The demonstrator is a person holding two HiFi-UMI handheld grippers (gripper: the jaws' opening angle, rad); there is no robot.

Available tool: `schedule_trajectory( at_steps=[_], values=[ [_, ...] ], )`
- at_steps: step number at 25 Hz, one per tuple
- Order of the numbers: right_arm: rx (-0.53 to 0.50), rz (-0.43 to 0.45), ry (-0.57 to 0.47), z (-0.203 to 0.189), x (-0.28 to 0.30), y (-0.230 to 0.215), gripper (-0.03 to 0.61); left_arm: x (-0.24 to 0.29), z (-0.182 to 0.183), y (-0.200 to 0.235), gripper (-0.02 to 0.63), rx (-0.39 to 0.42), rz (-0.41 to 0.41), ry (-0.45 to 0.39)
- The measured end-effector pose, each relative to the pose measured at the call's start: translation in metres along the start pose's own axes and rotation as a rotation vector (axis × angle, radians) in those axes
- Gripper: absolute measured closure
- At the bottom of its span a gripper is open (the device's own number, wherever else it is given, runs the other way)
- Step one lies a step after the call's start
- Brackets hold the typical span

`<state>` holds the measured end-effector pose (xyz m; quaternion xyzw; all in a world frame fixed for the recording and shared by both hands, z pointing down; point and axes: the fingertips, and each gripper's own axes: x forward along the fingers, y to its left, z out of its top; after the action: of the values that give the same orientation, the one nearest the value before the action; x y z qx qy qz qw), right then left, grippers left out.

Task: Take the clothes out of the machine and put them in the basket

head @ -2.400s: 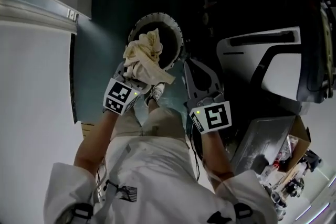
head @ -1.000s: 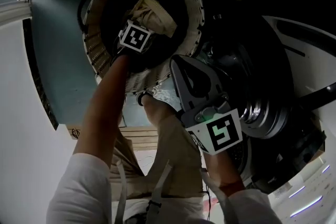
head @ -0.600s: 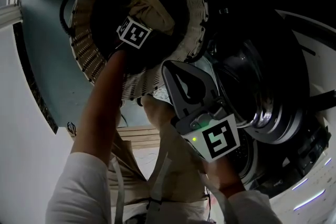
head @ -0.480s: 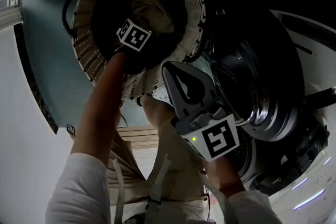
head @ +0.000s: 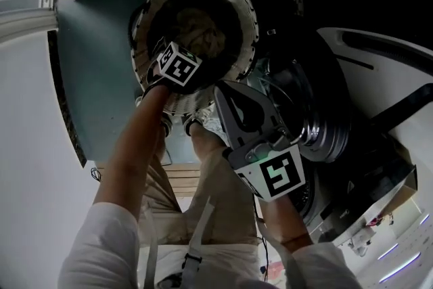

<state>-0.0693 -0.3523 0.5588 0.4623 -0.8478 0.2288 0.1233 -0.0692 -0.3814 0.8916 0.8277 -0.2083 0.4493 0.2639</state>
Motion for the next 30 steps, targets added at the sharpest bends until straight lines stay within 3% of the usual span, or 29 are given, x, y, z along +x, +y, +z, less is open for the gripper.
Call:
schedule_trajectory(
  at_steps=[3,5,8,15,19,23,30],
  values=[
    [-0.006,-0.005,-0.026,0.030,-0.011,0.013,0.565,-0.047,0.016,0.007,0.134,-0.024,0.040,-0.053],
    [-0.005,-0.007,-0.038,0.046,-0.021,0.022,0.565,-0.080,0.029,0.008,0.259,-0.045,0.050,-0.093],
    [-0.007,-0.012,-0.047,0.072,-0.040,0.037,0.565,-0.131,0.052,-0.004,0.391,-0.059,0.035,-0.151],
    [-0.069,-0.034,-0.084,0.156,-0.096,0.069,0.565,-0.245,0.115,-0.023,0.573,-0.056,0.096,-0.284],
    [-0.113,-0.035,-0.138,0.201,-0.122,0.082,0.565,-0.315,0.160,-0.023,0.600,-0.050,0.124,-0.388],
    [-0.132,-0.025,-0.145,0.225,-0.150,0.097,0.565,-0.387,0.186,-0.044,0.601,-0.030,0.145,-0.478],
    [-0.156,-0.036,-0.215,0.274,-0.185,0.098,0.565,-0.511,0.228,-0.064,0.601,-0.062,0.219,-0.668]
  ],
)
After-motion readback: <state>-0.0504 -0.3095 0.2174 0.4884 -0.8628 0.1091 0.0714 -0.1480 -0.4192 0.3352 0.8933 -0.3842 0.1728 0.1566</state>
